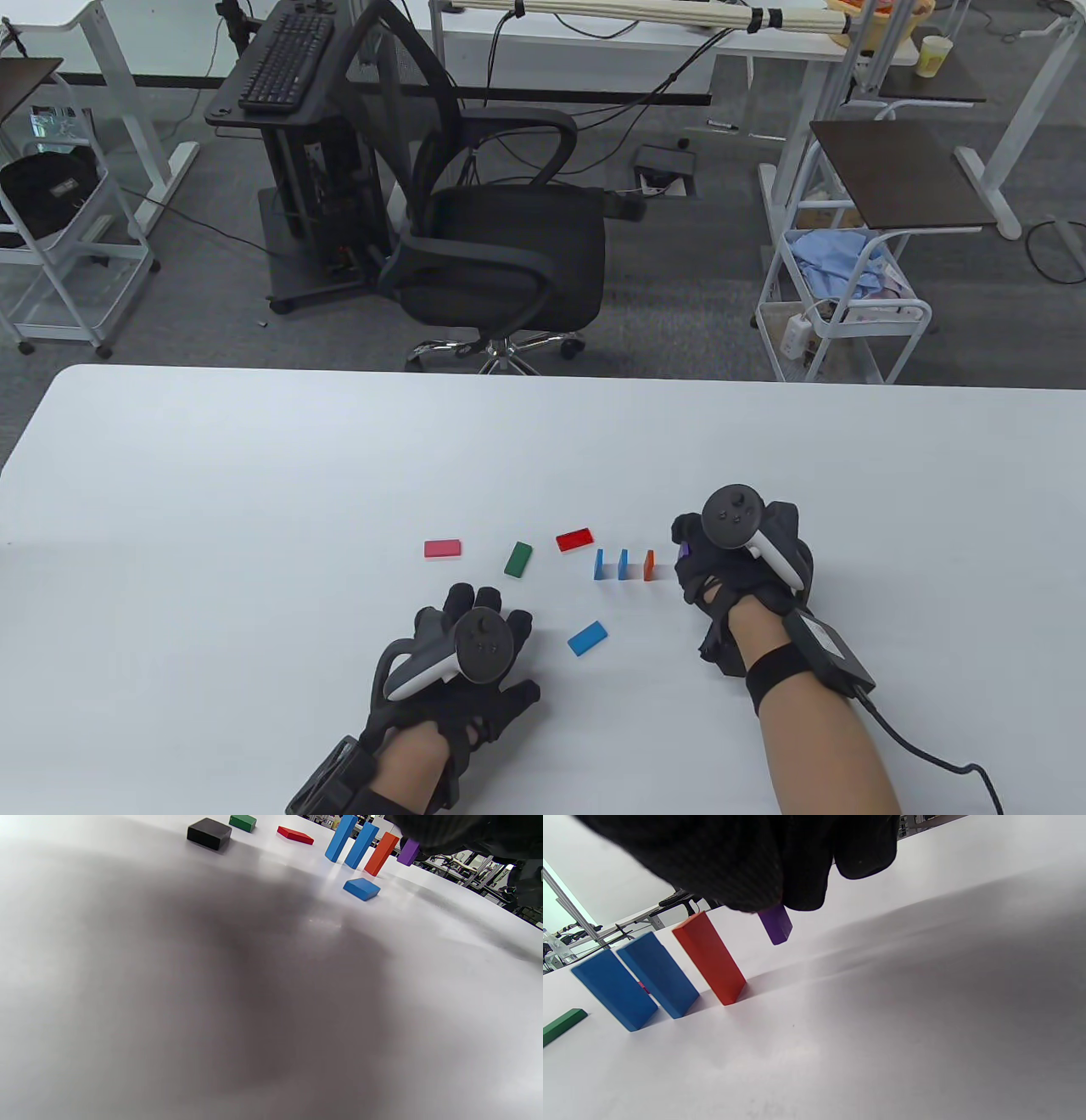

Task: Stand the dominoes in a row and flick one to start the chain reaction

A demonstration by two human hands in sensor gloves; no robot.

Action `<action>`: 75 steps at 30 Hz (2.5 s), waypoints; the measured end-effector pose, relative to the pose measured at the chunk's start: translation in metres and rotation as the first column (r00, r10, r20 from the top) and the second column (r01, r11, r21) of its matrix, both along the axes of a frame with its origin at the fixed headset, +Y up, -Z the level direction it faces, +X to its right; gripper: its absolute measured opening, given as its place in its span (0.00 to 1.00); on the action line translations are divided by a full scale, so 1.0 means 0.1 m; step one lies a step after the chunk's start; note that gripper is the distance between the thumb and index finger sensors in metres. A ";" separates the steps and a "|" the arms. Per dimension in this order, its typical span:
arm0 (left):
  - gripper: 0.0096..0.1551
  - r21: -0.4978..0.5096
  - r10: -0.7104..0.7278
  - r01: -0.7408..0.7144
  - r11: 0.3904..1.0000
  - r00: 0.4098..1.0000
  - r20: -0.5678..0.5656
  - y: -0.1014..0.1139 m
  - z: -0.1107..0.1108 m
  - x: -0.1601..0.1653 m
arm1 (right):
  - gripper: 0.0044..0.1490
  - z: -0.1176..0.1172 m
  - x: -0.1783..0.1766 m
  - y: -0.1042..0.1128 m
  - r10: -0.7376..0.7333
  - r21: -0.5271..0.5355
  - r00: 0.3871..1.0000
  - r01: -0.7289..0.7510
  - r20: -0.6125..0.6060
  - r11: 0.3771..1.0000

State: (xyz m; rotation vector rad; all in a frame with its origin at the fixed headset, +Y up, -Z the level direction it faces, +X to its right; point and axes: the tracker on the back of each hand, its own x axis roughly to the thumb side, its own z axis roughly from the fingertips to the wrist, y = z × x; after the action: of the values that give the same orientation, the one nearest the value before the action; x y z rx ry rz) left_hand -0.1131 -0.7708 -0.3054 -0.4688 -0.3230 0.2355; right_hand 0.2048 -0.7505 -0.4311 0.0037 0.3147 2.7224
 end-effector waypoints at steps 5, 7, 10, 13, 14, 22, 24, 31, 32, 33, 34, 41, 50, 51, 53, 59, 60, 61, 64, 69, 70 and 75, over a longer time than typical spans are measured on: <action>0.48 -0.001 -0.002 0.002 1.000 1.000 0.001 0.00 0.00 0.00 | 0.35 -0.01 -0.01 -0.05 -0.015 -0.011 1.000 0.015 -0.002 1.000; 0.48 -0.002 -0.003 0.003 1.000 1.000 0.001 0.00 0.00 0.00 | 0.35 -0.01 -0.01 -0.07 -0.017 -0.015 1.000 0.017 -0.005 1.000; 0.48 -0.002 -0.003 0.003 1.000 1.000 0.001 0.00 0.00 0.00 | 0.35 -0.01 -0.02 -0.10 -0.025 -0.021 1.000 0.025 -0.007 0.999; 0.48 -0.003 -0.004 0.004 1.000 1.000 0.002 0.00 0.00 0.00 | 0.35 -0.02 -0.04 -0.14 -0.030 -0.027 0.999 0.030 -0.010 0.999; 0.48 -0.003 -0.004 0.004 1.000 1.000 0.002 0.00 0.00 0.00 | 0.35 -0.02 -0.05 -0.14 -0.030 -0.028 1.000 0.029 -0.011 0.999; 0.48 -0.006 -0.005 0.005 1.000 1.000 0.001 -0.01 0.00 0.00 | 0.35 -0.03 -0.06 -0.18 -0.003 -0.034 1.000 0.003 -0.011 0.999; 0.48 -0.007 -0.005 0.005 1.000 1.000 0.001 -0.01 0.00 0.00 | 0.35 -0.03 -0.04 -0.19 -0.010 -0.036 1.000 0.009 -0.006 0.999; 0.48 -0.009 -0.008 0.008 1.000 1.000 0.001 -0.01 0.00 0.00 | 0.35 -0.02 -0.03 -0.20 -0.023 -0.043 1.000 0.023 -0.005 0.999; 0.48 -0.009 -0.008 0.008 1.000 1.000 0.001 -0.01 0.00 0.00 | 0.35 -0.02 -0.03 -0.19 -0.023 -0.042 1.000 0.022 -0.006 0.999; 0.48 -0.009 -0.009 0.009 1.000 1.000 0.002 -0.01 0.00 0.00 | 0.35 -0.02 -0.04 -0.19 -0.023 -0.042 1.000 0.022 -0.007 0.999; 0.48 -0.009 -0.009 0.009 1.000 1.000 0.002 -0.01 0.00 0.00 | 0.35 -0.02 -0.04 -0.19 -0.024 -0.045 1.000 0.023 -0.007 0.999; 0.48 -0.009 -0.008 0.008 1.000 1.000 0.002 -0.01 0.00 0.00 | 0.40 0.00 -0.02 -0.17 -0.022 -0.059 1.000 0.021 -0.015 0.998; 0.48 -0.007 -0.006 0.006 1.000 1.000 0.001 -0.01 0.00 0.00 | 0.44 0.18 0.13 0.10 -0.049 -0.054 0.999 0.049 -0.006 0.997; 0.48 -0.007 -0.005 0.005 1.000 1.000 0.002 -0.01 0.00 0.00 | 0.43 0.22 0.16 0.14 -0.054 -0.059 0.999 0.054 -0.006 0.997; 0.48 -0.004 -0.005 0.005 1.000 1.000 0.003 -0.01 0.00 0.00 | 0.43 0.30 0.21 0.20 -0.048 -0.068 0.999 0.047 -0.006 0.997; 0.48 0.000 -0.006 0.006 1.000 1.000 0.009 -0.01 0.00 0.01 | 0.43 0.60 0.35 0.36 -0.009 -0.057 1.000 0.007 -0.022 0.998; 0.48 0.001 -0.009 0.009 1.000 1.000 0.011 -0.01 0.01 0.02 | 0.43 0.67 0.37 0.38 -0.002 -0.047 1.000 0.001 -0.031 0.999; 0.48 0.000 -0.010 0.010 1.000 1.000 0.013 -0.01 0.01 0.02 | 0.43 0.74 0.39 0.39 0.005 -0.041 0.999 -0.007 -0.042 0.999; 0.48 0.002 -0.005 0.005 1.000 1.000 0.015 -0.01 0.01 0.02 | 0.43 0.94 0.46 0.41 0.033 -0.022 0.997 -0.034 -0.072 0.999; 0.48 0.000 -0.008 0.008 1.000 1.000 0.016 -0.01 0.01 0.02 | 0.43 1.25 0.57 0.34 0.044 0.003 0.993 -0.044 -0.111 0.999; 0.48 -0.001 -0.007 0.007 1.000 1.000 0.014 -0.01 0.01 0.02 | 0.43 1.32 0.59 0.31 0.043 0.011 0.992 -0.042 -0.119 0.999; 0.48 0.001 -0.006 0.006 1.000 1.000 0.006 -0.01 0.01 0.00 | 0.43 1.51 0.69 0.20 0.068 0.029 0.986 -0.064 -0.154 0.998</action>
State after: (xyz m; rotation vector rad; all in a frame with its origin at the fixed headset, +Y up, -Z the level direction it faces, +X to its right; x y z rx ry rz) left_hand -0.1136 -0.7721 -0.3042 -0.4698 -0.3279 0.2279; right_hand 0.2735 -0.7301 -0.2798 0.2166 0.3316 2.7975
